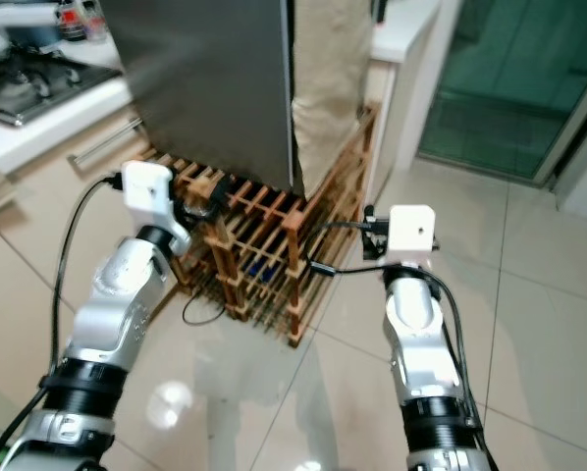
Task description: Restocking fridge
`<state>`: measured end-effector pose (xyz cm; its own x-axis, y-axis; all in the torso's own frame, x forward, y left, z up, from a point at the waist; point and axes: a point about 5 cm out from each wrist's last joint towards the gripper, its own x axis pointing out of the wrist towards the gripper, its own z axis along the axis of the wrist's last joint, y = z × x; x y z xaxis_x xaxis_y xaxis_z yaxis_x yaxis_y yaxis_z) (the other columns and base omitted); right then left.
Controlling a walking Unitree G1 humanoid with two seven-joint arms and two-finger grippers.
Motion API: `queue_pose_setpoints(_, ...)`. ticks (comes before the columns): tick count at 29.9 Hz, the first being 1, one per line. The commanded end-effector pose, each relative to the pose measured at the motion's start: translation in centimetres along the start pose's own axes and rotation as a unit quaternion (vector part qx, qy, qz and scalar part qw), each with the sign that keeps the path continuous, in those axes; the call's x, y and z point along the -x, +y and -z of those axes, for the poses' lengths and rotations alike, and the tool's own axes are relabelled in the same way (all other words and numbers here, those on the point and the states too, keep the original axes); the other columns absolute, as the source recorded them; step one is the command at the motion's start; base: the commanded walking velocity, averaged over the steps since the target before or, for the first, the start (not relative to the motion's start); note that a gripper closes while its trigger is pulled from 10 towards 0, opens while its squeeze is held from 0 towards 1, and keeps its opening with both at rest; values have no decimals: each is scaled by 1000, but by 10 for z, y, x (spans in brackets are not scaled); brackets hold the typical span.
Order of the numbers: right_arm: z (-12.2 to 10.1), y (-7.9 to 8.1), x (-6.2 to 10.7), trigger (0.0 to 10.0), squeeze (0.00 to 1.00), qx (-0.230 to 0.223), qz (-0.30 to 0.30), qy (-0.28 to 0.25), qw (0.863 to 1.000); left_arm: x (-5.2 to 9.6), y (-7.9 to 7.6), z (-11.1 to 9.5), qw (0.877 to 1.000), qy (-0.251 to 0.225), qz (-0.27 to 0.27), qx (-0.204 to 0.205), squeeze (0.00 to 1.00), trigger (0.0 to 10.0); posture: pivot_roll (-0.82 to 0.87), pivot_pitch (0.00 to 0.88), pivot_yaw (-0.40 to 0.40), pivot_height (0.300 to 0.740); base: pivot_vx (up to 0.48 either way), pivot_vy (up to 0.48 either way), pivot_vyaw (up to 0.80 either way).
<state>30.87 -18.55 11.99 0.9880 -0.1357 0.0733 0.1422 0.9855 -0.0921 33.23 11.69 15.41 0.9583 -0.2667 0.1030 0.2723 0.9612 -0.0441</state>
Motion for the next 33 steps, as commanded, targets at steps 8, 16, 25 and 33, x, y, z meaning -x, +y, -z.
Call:
queue_pose_setpoints(8, -7, -8, 2, 10000, 0, -25, 18, -23, 999, -1, -8, 1, 999, 16, 27, 44, 0, 10000, -156, 0, 52, 740, 452, 0, 0)
queue_pose_setpoints(16, -8, -8, 2, 10000, 0, -23, 20, -24, 999, 1, -16, 1, 997, 19, 55, 42, 0, 10000, -155, 0, 53, 740, 452, 0, 0)
queue_pose_setpoints(25, -8, -5, 0, 10000, 0, -23, 14, -22, 999, 4, -22, -4, 996, 9, 79, 43, 0, 10000, -146, 0, 49, 740, 452, 0, 0)
queue_pose_setpoints(33, -7, -2, -1, 10000, 0, -20, 6, -19, 1000, 6, -11, -6, 998, 8, 45, 45, 0, 10000, -141, 0, 43, 740, 0, 0, 0)
